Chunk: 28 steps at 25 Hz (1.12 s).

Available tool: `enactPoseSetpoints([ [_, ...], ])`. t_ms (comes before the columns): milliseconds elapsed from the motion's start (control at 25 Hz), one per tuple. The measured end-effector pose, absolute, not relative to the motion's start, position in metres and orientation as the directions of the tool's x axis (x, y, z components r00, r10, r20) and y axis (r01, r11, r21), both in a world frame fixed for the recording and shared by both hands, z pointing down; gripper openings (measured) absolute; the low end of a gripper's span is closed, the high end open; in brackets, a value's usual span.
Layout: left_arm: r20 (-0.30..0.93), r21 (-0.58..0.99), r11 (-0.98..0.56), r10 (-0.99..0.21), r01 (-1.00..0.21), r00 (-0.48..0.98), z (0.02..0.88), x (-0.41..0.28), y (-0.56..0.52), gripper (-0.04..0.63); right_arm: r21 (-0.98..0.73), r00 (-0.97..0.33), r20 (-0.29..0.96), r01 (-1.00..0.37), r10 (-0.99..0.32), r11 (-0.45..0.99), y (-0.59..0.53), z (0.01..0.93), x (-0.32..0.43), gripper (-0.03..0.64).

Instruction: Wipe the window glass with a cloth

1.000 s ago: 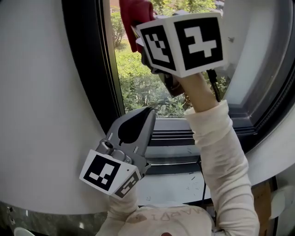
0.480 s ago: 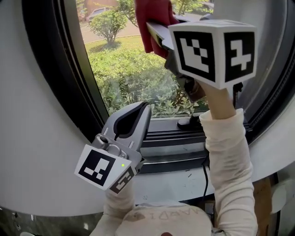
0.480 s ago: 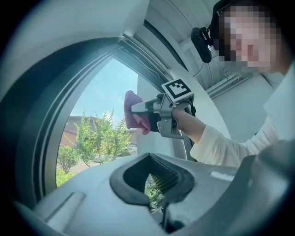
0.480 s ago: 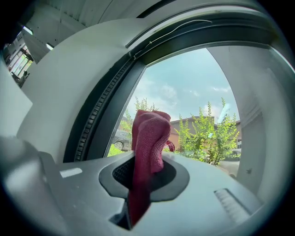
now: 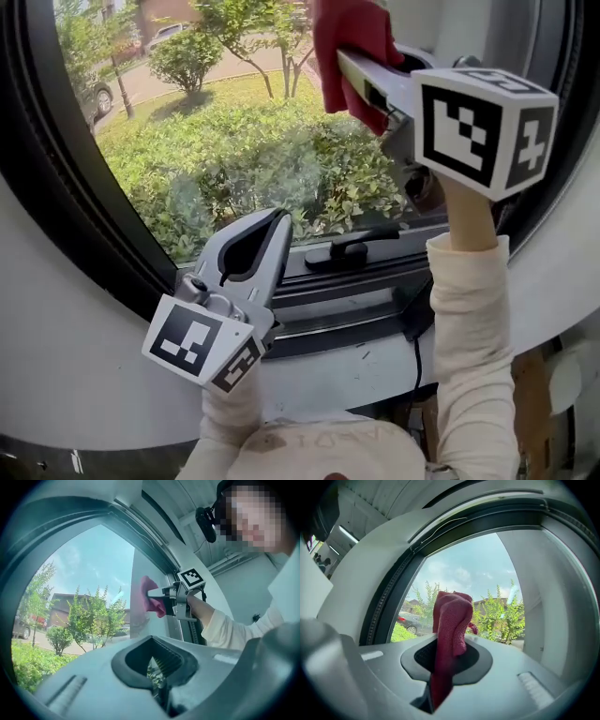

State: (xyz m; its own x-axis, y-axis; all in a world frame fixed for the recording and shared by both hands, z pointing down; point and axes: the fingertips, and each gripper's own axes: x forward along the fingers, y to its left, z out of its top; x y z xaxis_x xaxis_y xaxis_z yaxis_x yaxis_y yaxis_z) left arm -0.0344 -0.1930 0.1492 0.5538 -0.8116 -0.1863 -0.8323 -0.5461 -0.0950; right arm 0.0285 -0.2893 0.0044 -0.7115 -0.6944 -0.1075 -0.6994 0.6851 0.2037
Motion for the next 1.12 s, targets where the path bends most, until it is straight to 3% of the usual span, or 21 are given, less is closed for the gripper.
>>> enactPoseSetpoints([
  [480,-0.182,-0.118,-0.574,-0.789,-0.810,0.586,0.161,0.027,-0.209,0.001,0.203,-0.604,-0.097,-0.790,-0.791,0.578,-0.323,0.020,0.157,0.066],
  [1120,-0.155,-0.113,-0.575,-0.795,-0.810,0.586,0.174,0.029,-0.230,0.001,0.116,-0.485,-0.085,-0.873,-0.870,0.475,-0.355,0.026,0.265,0.074],
])
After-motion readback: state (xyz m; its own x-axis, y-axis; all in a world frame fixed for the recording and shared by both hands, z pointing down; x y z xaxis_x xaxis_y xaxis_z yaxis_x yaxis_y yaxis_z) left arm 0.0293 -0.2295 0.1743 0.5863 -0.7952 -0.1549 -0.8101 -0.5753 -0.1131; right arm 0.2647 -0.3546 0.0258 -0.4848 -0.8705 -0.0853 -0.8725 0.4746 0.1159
